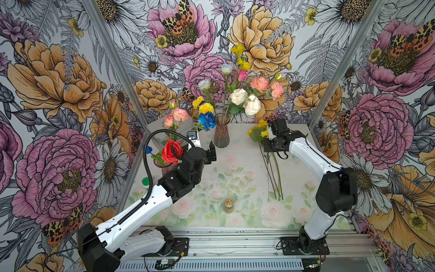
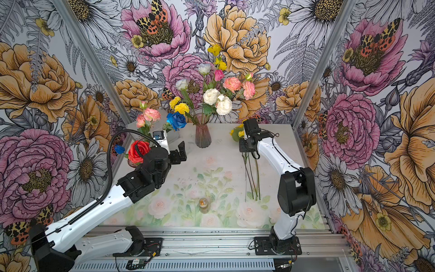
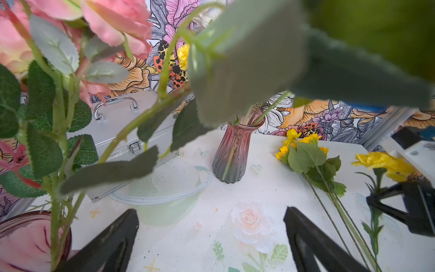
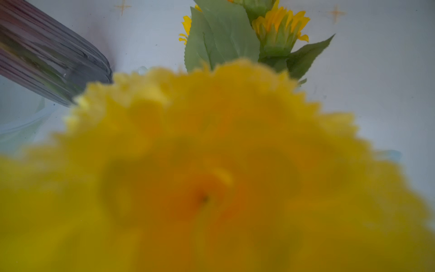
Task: Pick out yellow flowers from the vase
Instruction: Place the flower at the center of the board.
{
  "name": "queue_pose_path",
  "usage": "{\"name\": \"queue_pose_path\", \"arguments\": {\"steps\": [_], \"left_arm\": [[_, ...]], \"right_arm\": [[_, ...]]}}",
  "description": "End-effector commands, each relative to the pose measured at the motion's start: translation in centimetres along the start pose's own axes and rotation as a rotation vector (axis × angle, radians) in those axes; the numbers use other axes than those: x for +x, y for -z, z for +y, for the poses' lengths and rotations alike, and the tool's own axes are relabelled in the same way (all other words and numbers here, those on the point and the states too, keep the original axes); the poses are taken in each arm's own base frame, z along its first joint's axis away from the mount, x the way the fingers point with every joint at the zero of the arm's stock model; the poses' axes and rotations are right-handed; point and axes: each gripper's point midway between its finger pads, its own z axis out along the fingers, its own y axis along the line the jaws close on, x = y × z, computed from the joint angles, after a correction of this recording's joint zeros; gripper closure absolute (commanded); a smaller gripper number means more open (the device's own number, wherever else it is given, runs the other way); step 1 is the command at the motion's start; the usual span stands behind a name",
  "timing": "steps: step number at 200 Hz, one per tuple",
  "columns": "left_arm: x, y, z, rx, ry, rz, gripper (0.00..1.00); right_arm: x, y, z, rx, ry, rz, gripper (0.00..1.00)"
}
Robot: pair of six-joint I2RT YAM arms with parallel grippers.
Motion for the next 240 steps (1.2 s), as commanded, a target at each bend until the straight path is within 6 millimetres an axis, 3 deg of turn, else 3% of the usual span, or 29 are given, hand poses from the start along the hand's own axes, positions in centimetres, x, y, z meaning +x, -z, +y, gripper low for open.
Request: {"name": "queue_pose_path", "arguments": {"steps": [1, 46, 112, 141, 186, 240], "left_arm": [[-0.1, 0.6, 0.2, -0.003, -0.029, -0.012, 0.01], [0.0, 0.7, -0.2, -0.005, -0.055, -0.013, 0.01], [-0.1, 0.8, -0.4, -0.009, -0.077, -0.009, 0.02], [-0.1, 1.2, -0.9, 0.012, -0.111, -0.005, 0.01], [-0.5, 2.4, -1.4, 0.054, -0.151, -0.011, 0.01], [-1.1, 4.1, -1.2, 0.093, -0.192, -0.035, 0.01]], "right_arm": [[-2.5, -1.2, 0.6, -0.034, -0.004, -0.021, 1.0], [-4.3, -5.4, -0.4, -0.039, -0.027, 0.009, 1.0], [-3.6, -9.4, -1.7, 0.018, -0.008, 0.06, 0.96], [-3.5, -9.8, -1.9, 0.026, -0.002, 0.065, 0.86], [-3.6, -9.0, -2.2, 0.042, 0.003, 0.053, 0.58], [-5.0, -5.3, -1.8, 0.021, -0.005, -0.02, 0.34]]}}
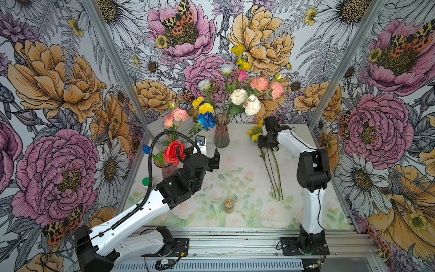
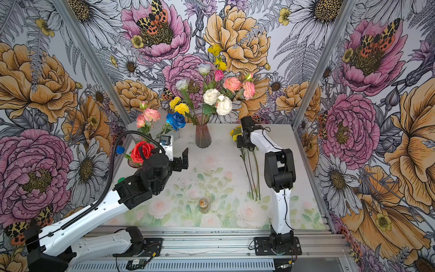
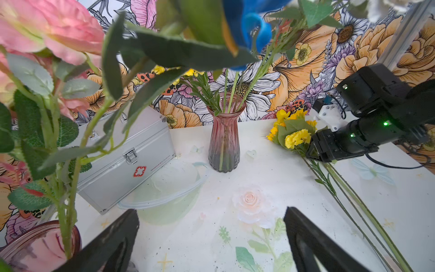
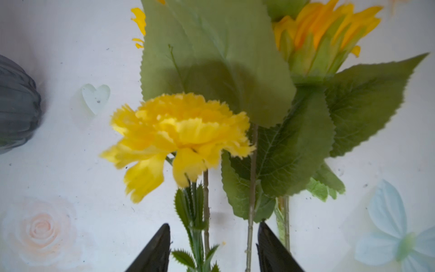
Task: Pick out yellow flowers from the vase
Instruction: Place the flower at the center of the board, then move the vase to the center of the board.
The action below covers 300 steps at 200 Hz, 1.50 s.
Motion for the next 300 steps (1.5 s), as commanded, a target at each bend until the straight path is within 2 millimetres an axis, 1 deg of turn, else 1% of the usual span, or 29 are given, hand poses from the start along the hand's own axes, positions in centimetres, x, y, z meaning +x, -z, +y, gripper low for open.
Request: {"name": "queue_pose_path", "arguments": {"steps": [1, 29, 41, 58, 73, 103, 135, 155, 188, 203, 230, 252, 256, 267, 300], "left_arm": [[-1.2, 1.4, 0.6, 0.013, -0.017, -0.035, 0.01], [-1.8, 2.6, 0.9, 0.033, -0.024, -0.066, 0.01], [-1.9, 3.1, 1.0, 0.036, -0.044, -0.076, 0.01], [-2.2, 4.0, 1.6, 0.012, -0.053, -0.094, 0.01], [-2.1, 4.6, 3.0, -0.036, -0.028, -0.107, 0.01], [-1.7, 5.6, 6.6, -0.111, 0.06, -0.107, 0.01], [-1.8, 5.9, 9.4, -0.123, 0.125, -0.096, 0.01], [-2.6, 5.8, 10.4, -0.131, 0.144, -0.089, 0.01], [-4.9, 5.6, 11.7, -0.113, 0.226, -0.114, 0.01], [-5.4, 5.0, 12.2, -0.102, 0.257, -0.108, 0.01], [-6.4, 4.8, 13.3, -0.085, 0.349, -0.12, 0.01], [-6.4, 4.8, 14.6, -0.092, 0.444, -0.124, 0.01], [-6.4, 4.8, 14.4, -0.065, 0.463, -0.119, 0.01], [-6.3, 4.7, 14.8, -0.055, 0.517, -0.112, 0.01], [-5.9, 4.8, 18.2, -0.112, 0.686, -0.112, 0.01]], "right_arm": [[-2.0, 4.3, 0.1, -0.011, -0.011, -0.1, 0.34], [-2.0, 6.9, 0.5, -0.034, -0.019, -0.143, 0.25], [-1.8, 7.7, 0.7, -0.044, -0.022, -0.155, 0.21], [-1.3, 8.7, 1.0, -0.057, -0.024, -0.171, 0.18], [-1.0, 9.3, 1.4, -0.072, -0.02, -0.184, 0.15], [-0.5, 9.6, 2.1, -0.092, -0.014, -0.187, 0.1], [-0.5, 9.7, 2.8, -0.108, -0.003, -0.19, 0.08], [-0.5, 9.9, 3.0, -0.109, 0.003, -0.194, 0.07], [-0.4, 9.9, 3.1, -0.112, 0.006, -0.194, 0.06], [-0.3, 10.0, 3.3, -0.114, 0.008, -0.194, 0.06], [-0.2, 9.8, 3.3, -0.111, 0.011, -0.19, 0.05], [-0.3, 9.7, 3.3, -0.111, 0.012, -0.19, 0.05], [-0.3, 9.6, 3.3, -0.11, 0.013, -0.189, 0.05], [-0.4, 9.6, 3.4, -0.114, 0.014, -0.19, 0.05], [-0.4, 9.8, 3.6, -0.117, 0.013, -0.194, 0.03]]}}
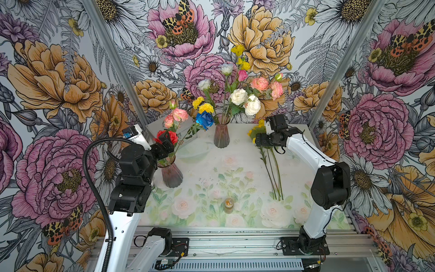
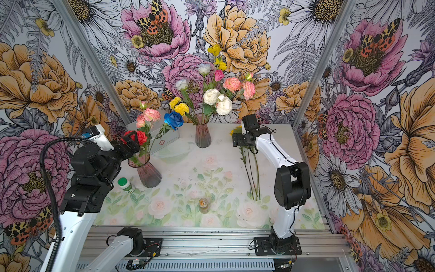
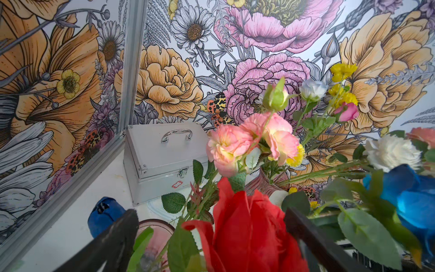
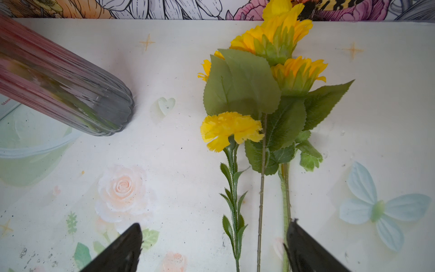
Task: Pick out yellow flowers from the vase
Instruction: Move the vase to the center of the board.
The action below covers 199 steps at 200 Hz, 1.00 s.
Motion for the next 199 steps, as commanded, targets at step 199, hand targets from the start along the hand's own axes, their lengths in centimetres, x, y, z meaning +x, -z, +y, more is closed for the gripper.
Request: {"name": "queue_pose_path", "arguments": {"steps": [199], "left_arm": [[-3.0, -2.4, 0.8, 0.207, 0.408, 0.105, 0.01]], "right_arm": [[4.8, 6.8, 22.3, -0.563, 0.34, -0.338, 0.0]]}}
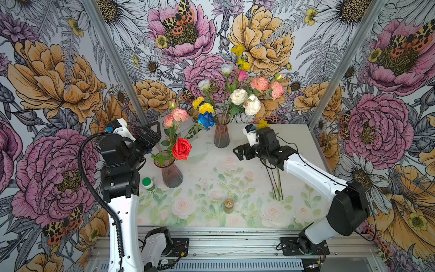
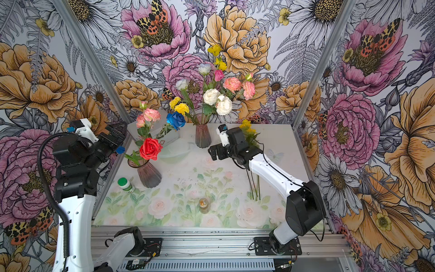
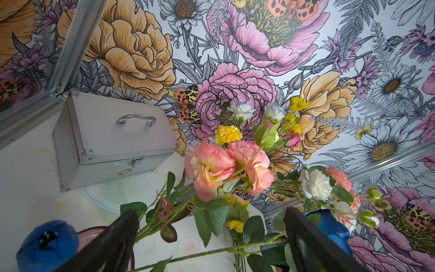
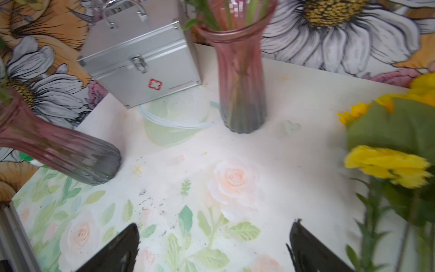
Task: Pick out yellow flowers from the vase
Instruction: Move the vase to the center of the board.
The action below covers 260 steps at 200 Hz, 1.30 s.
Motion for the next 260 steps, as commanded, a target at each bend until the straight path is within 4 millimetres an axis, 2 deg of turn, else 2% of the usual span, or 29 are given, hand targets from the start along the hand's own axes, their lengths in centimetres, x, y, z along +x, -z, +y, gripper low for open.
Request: {"name": "queue_pose_path", "arguments": {"steps": [1, 13, 33, 35, 39, 79, 138, 163, 184, 260], "left_arm": [[-0.8, 0.1, 0.3, 0.032, 0.062, -0.004, 0.01], [-0.9, -0.1, 1.2, 0.019, 0.097, -0.007, 0.01], [-0.6, -0.5, 1.5, 0.03, 0.123, 0.002, 0.01], [-0.5, -0.6, 1.6, 0.03, 0.126, 0.004, 0.01], [-0.4, -0.7, 1.8, 0.032, 0.133, 0.008, 0.01], [0.5, -1.7, 3.1, 0.043, 0.153, 0.029, 0.01], [0.1, -2.1, 5.5, 0.026, 0.201, 0.003, 0.01], [-0.1, -2.1, 5.9, 0.04, 0.228, -0.015, 0.01], [-0.3, -2.0, 5.8, 0.037, 0.216, -0.02, 0.01], [-1.1, -1.5, 5.0, 0.037, 0.183, -0.039, 0.01]], "right_arm": [[-1.5, -2.0, 5.3, -0.136, 0.079, -0.129, 0.0], [-1.0, -3.2, 7.7, -0.178, 0.094, -0.154, 0.0], [-0.4, -5.1, 10.5, -0.23, 0.107, -0.201, 0.0], [0.0, -5.2, 11.6, -0.25, 0.117, -0.203, 0.0], [0.2, -5.6, 12.5, -0.263, 0.129, -0.211, 0.0], [2.3, -9.8, 19.0, -0.311, 0.224, -0.236, 0.0], [3.4, -13.6, 24.7, -0.319, 0.205, -0.37, 0.0], [4.0, -15.9, 25.6, -0.289, 0.196, -0.367, 0.0], [4.2, -16.8, 26.2, -0.253, 0.2, -0.374, 0.01], [5.2, -20.5, 26.4, -0.14, 0.191, -0.355, 0.0]]}}
